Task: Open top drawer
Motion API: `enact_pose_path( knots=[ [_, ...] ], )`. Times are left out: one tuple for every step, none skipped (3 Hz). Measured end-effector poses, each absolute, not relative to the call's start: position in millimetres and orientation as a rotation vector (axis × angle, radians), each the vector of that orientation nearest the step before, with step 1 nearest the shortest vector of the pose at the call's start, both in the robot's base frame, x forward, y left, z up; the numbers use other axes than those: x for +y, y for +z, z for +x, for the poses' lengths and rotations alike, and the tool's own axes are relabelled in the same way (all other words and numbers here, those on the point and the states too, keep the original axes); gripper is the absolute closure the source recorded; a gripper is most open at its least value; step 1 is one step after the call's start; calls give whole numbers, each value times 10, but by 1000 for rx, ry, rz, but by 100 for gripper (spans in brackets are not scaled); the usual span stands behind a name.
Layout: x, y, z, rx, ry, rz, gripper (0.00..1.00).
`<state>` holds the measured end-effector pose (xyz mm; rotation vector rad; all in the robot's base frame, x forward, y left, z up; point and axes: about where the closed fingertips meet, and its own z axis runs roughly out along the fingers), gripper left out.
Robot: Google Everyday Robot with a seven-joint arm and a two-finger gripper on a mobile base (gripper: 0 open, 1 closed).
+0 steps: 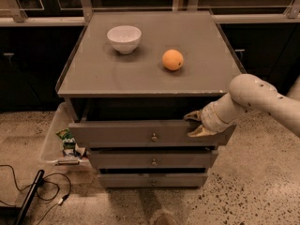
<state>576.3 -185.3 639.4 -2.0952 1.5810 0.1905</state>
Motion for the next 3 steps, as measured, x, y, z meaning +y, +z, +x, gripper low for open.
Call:
enact_pose_path(
  knots=[
    [-1853,6393,5763,1581,191,-2095,62],
    [-1877,6364,5772,1597,223,-2078,39],
    [-1914,6302,5695,1623,254,-2055,40]
  ],
)
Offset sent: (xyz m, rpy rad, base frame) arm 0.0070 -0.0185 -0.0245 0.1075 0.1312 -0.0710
